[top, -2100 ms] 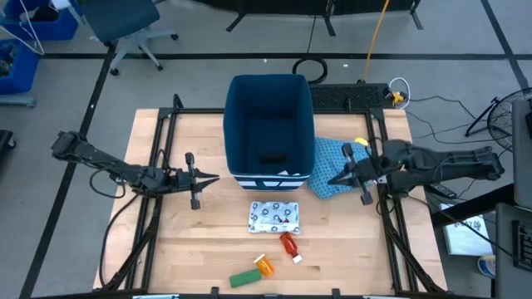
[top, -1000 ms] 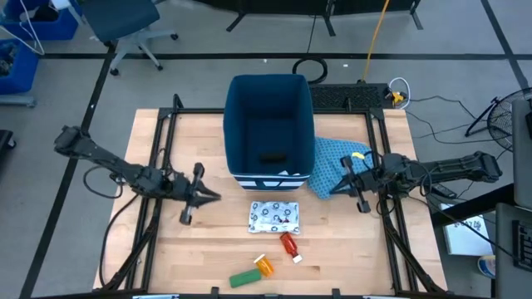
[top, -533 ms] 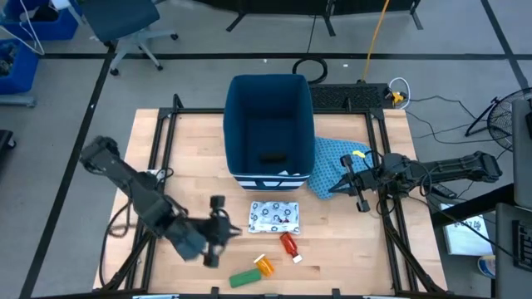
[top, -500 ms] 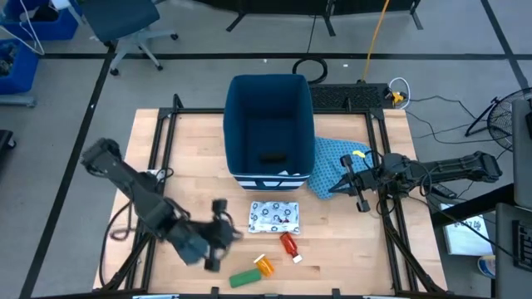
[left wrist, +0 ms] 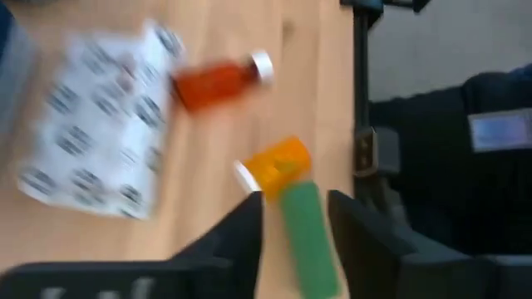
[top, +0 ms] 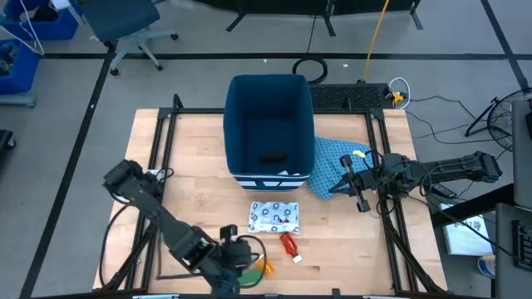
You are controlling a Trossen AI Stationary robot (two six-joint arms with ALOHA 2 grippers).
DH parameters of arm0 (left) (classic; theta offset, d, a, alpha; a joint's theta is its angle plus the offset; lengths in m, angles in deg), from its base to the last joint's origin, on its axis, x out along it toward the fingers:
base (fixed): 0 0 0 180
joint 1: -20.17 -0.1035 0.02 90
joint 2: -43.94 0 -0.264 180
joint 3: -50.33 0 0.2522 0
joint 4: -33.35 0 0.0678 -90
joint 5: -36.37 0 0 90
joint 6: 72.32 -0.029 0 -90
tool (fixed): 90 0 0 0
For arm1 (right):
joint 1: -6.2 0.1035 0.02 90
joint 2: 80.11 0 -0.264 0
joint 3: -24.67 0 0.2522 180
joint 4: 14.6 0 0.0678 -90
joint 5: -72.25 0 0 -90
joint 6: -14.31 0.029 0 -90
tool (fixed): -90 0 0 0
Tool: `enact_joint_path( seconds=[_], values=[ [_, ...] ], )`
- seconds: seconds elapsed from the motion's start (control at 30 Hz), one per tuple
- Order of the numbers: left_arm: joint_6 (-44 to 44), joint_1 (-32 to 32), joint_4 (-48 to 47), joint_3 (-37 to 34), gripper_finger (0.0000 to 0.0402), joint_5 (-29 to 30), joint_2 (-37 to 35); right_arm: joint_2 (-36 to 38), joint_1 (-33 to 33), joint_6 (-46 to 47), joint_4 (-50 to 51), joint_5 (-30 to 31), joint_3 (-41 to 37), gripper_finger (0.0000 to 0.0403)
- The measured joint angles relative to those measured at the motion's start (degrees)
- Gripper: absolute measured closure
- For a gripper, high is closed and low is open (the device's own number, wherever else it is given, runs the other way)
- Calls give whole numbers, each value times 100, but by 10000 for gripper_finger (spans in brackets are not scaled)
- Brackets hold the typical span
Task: Pick & place medical supplies in basket/bin
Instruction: Put the green bandage into the blue bin
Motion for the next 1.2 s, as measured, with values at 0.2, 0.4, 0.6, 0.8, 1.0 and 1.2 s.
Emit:
enact_joint_path(
  seconds=[0.2,0.4,0.6,0.8,1.0,1.2],
  values=[
    [911,13,485,-15,128,-614,595,0,0,-20,-84,0,0,402],
    [1181,67,1280,-16,70,-1299,1174,-16,0,125,-80,-2,0,402],
    [1214,25,988,-19,62,-1009,1419,-17,0,243,-4,-4,0,402],
    [1434,25,746,-18,62,-939,1403,-31,0,238,10,-4,0,401],
    [1735,159,231,-18,62,-811,1407,-144,0,104,40,-4,0,401],
    [1791,275,250,-18,62,-460,1416,-330,0,-109,10,-4,0,402]
  ],
)
